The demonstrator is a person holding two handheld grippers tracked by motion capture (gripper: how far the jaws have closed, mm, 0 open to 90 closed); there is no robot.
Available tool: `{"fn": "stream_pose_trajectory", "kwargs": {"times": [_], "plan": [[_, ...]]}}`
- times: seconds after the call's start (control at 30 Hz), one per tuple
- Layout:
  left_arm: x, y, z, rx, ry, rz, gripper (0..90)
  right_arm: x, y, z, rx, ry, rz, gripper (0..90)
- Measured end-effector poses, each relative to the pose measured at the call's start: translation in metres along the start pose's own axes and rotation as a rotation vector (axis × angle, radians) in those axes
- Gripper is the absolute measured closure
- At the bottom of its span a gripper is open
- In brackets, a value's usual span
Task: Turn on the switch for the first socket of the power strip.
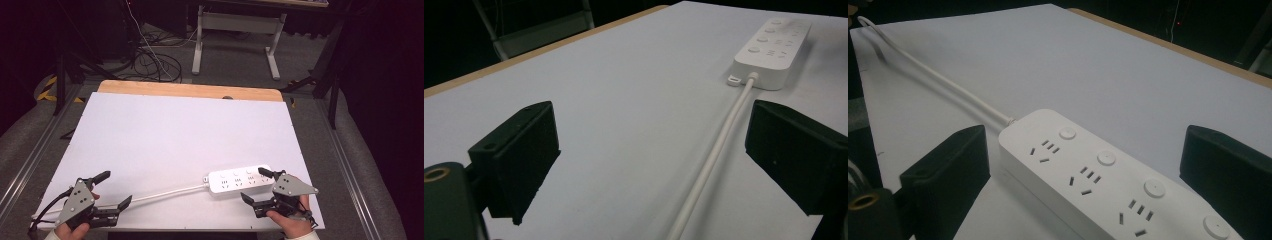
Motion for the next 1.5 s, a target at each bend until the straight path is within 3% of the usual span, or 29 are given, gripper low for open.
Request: {"fn": "stream_pose_trajectory", "kwargs": {"times": [0.47, 0.83, 1.1, 1.5], "plan": [[0.000, 0.000, -0.001, 0.003, 0.008, 0.018, 7.7, 0.001, 0.003, -0.004, -0.010, 0.001, -0.011, 11.4], [0.001, 0.001, -0.001, 0.006, 0.006, 0.006, 7.7, 0.003, 0.009, -0.005, -0.009, 0.022, -0.010, 19.2], [0.000, 0.001, -0.001, 0.008, -0.002, -0.005, 7.7, 0.003, 0.027, -0.002, -0.002, 0.038, -0.015, 27.0], [0.000, 0.001, -0.001, 0.012, 0.001, 0.004, 7.7, 0.005, 0.046, 0.010, 0.014, 0.055, -0.030, 27.7]]}}
Point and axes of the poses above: each handheld gripper's, and its own axes: z roughly forward along the jaws, y roughly out of its top, x roughly to its left, the point moved 8 cm from there along z, roughly forward along the jaws, and after that the axes turned 11 degrees about z, right-handed, at the moved point
